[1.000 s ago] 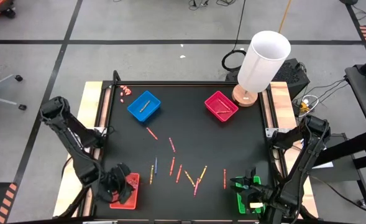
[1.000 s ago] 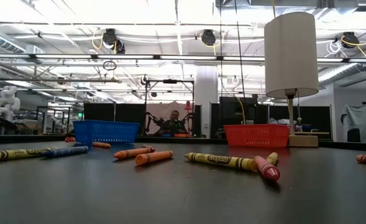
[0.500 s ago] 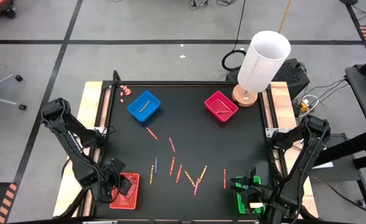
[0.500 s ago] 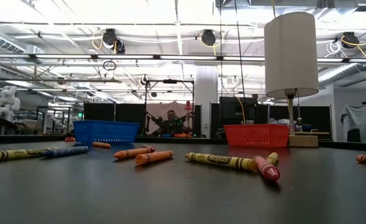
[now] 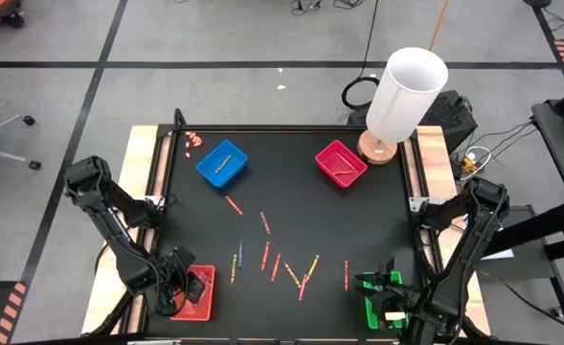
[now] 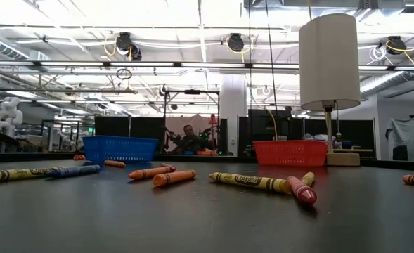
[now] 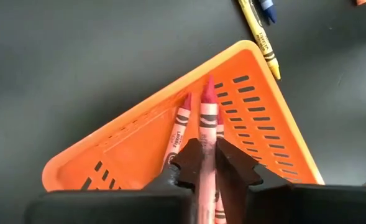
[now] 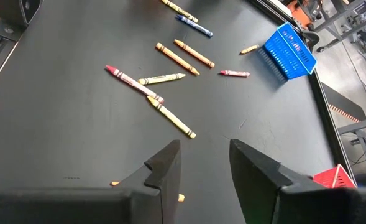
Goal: Sort crayons
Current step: Put the red crayon into the orange bin, then put the orange crayon into the red bin
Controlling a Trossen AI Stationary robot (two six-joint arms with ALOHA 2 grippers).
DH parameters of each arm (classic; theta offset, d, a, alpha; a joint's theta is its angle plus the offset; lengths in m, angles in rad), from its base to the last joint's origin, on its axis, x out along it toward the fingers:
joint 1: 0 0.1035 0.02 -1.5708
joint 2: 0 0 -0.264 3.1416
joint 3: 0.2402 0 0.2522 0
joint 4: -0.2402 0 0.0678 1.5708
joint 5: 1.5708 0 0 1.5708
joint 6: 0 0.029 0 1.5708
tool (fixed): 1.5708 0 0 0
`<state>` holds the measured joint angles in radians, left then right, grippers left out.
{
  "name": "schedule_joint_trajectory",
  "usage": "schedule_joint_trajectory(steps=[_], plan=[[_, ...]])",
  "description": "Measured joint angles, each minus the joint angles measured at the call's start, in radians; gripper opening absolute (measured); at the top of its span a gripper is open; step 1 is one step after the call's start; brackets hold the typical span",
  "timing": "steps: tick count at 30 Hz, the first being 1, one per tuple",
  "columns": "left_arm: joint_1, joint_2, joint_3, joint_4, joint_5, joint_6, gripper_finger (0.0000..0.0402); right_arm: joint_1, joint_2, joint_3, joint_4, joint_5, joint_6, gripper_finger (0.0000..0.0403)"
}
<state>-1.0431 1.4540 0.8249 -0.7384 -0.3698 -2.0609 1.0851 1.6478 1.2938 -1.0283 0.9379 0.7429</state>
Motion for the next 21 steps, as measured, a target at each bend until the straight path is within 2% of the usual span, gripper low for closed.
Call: schedule_joint_trajectory(steps=[8, 21], plan=[[0.0, 0.0, 0.0, 0.088, 0.0, 0.044, 0.0097, 0.0, 0.0, 0.0, 0.0, 0.0, 0.0, 0.0121], [0.013, 0.0, 0.0, 0.193, 0.002, 0.093, 0.01, 0.0, 0.0, 0.0, 0.0, 0.001, 0.0, 0.0121]])
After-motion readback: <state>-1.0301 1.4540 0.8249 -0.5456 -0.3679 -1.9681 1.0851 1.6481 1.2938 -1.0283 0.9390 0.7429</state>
